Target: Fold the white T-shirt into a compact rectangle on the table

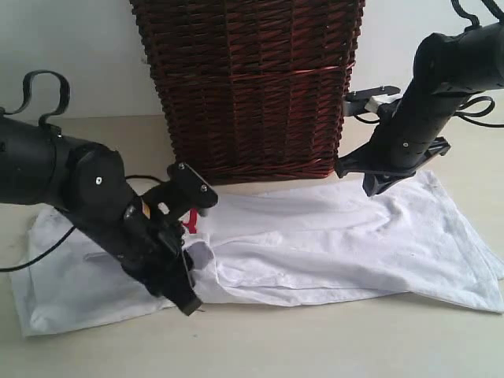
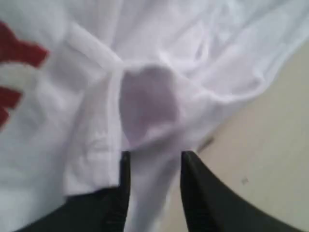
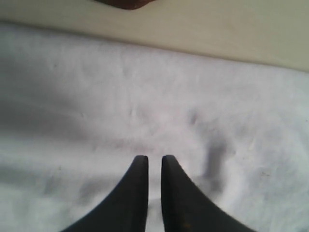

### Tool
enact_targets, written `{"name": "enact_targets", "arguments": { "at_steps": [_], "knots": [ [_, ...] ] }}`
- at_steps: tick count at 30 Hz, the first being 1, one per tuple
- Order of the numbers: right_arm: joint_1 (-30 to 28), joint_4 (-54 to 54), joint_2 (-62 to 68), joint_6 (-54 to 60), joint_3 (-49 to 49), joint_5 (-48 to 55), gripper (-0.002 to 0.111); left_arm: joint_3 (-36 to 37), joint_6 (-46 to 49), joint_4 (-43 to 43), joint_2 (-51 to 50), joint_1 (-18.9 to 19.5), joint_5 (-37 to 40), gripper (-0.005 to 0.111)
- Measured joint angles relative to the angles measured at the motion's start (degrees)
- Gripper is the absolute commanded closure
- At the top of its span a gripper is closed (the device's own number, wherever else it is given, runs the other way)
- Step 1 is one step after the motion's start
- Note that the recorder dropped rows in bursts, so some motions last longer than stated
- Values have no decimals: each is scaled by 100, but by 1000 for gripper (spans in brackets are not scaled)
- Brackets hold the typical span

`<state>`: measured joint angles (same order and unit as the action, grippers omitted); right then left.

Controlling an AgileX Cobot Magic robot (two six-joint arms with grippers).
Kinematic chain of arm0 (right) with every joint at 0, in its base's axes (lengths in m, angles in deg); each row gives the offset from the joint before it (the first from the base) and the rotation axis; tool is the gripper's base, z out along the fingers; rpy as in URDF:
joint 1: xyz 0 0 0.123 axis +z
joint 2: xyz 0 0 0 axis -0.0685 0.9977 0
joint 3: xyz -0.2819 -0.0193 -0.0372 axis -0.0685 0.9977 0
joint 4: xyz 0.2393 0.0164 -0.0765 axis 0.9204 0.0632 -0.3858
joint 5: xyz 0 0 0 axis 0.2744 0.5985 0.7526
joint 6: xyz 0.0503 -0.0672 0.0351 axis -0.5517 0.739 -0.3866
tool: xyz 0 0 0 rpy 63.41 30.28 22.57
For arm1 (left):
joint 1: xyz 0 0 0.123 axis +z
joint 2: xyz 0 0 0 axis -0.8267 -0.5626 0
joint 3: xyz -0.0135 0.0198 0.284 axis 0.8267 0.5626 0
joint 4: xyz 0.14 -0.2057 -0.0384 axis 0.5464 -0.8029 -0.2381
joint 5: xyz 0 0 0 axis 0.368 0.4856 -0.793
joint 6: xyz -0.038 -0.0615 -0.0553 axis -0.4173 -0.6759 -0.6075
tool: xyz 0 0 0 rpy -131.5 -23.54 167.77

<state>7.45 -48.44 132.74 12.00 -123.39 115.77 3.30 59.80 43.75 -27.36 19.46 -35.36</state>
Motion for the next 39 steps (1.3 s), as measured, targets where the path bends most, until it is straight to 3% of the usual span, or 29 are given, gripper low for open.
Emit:
{"name": "enact_targets", "arguments": {
  "at_steps": [5,12,22,25,29,33,39],
  "knots": [
    [0,4,0,11,0,-23,95,-392,0,242,0,167,-213,70],
    [0,4,0,11,0,-12,95,-414,-275,456,-247,792,-203,70],
    [0,40,-78,112,0,-4,95,-414,-725,486,300,1017,266,68],
    [0,175,-268,161,0,64,95,-414,-1264,555,335,1465,681,56],
    [0,583,-640,484,0,200,95,-414,-1841,613,335,2347,1402,37],
    [0,1027,-1089,771,0,519,95,-310,-1955,635,335,3109,1596,37],
    [0,1219,-1641,969,0,1303,95,-102,-1913,319,335,3946,1205,37]
  ]
}}
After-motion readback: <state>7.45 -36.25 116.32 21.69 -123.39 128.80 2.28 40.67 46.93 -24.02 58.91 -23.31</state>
